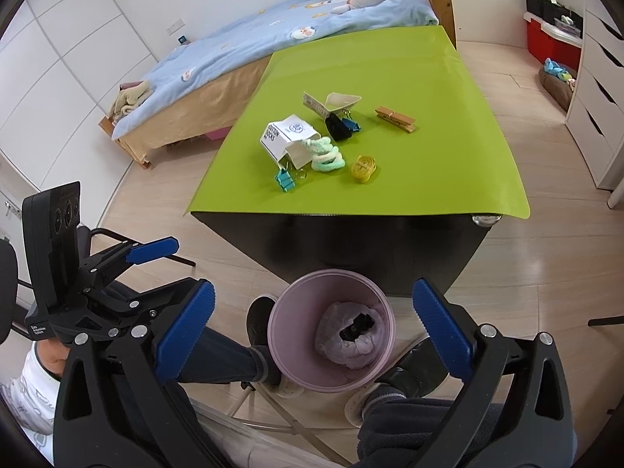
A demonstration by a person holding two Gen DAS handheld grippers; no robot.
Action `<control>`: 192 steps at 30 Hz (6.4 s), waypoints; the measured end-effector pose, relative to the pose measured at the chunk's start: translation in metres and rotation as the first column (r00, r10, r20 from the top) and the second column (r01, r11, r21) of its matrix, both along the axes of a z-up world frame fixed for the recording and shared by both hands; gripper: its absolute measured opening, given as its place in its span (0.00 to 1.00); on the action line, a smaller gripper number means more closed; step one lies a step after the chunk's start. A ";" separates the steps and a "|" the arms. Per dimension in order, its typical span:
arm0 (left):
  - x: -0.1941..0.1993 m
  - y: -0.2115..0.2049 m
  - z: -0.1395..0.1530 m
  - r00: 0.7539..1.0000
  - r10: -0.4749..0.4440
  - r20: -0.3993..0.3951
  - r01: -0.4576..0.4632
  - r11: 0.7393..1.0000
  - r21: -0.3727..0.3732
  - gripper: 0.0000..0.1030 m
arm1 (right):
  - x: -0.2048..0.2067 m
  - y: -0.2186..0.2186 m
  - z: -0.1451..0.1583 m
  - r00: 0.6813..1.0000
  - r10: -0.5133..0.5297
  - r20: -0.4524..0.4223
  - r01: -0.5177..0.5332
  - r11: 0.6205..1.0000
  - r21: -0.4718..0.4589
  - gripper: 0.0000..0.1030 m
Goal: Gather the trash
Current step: 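Open both grippers over the wastebasket to drop the socks, then grasp the wooden clothespin with the right gripper, then grasp the white COTTON SOCKS box with the left gripper while the right gripper holds the clothespin, then carry the box and clothespin over the wastebasket and open both grippers, then move both tools back toward the table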
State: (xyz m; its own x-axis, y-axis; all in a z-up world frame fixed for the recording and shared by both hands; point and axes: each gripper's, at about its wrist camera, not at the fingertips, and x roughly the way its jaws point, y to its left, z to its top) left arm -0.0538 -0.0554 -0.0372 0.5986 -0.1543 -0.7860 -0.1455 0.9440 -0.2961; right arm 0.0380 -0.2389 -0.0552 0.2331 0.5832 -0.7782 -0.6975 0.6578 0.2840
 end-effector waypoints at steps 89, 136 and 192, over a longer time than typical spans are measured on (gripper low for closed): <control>0.176 0.055 -0.024 0.940 -0.256 -0.224 0.305 0.926 0.221 0.63 | 0.158 0.072 -0.009 0.988 0.147 0.053 -0.132 0.968 -0.214 0.13; 0.021 0.002 0.044 0.992 -0.114 0.052 0.102 0.976 0.195 0.63 | -0.002 0.023 0.046 0.951 0.277 0.137 -0.275 0.961 -0.035 0.13; -0.002 -0.006 0.037 0.995 -0.089 0.041 0.083 0.988 0.131 0.93 | -0.005 -0.017 0.036 0.984 0.133 0.116 -0.130 0.991 -0.034 0.97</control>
State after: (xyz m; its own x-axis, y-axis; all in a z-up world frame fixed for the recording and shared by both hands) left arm -0.0559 -0.0617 -0.0001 0.6235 -0.1063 -0.7745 -0.0510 0.9831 -0.1759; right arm 0.0334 -0.2554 -0.0192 0.2463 0.5949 -0.7651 -0.8059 0.5642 0.1792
